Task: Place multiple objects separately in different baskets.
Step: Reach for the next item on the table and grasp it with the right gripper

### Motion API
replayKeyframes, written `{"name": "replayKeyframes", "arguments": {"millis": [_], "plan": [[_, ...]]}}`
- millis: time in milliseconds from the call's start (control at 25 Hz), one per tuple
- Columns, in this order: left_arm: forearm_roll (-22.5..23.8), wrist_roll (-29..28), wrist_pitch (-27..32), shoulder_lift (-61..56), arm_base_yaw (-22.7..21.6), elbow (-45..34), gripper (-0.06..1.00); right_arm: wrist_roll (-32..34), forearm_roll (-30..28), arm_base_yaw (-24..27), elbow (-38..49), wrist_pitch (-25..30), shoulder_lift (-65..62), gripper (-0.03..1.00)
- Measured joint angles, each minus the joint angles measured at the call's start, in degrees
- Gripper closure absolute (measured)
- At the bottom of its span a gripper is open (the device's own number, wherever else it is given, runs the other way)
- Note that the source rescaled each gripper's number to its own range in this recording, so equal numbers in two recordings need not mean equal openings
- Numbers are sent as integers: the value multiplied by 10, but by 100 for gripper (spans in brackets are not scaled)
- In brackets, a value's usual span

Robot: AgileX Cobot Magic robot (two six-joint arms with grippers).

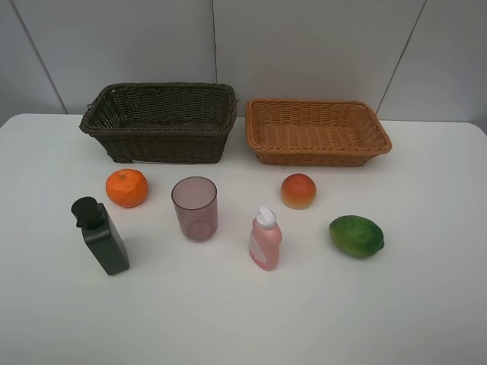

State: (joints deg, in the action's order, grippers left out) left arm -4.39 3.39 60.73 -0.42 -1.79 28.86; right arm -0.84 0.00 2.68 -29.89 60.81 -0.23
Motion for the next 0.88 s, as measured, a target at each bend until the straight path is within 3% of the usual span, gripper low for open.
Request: {"name": "replayKeyframes", "arguments": {"millis": [880], "plan": [[0,0,0,0,0,0,10,0,0,0,0,0,0,2]]}}
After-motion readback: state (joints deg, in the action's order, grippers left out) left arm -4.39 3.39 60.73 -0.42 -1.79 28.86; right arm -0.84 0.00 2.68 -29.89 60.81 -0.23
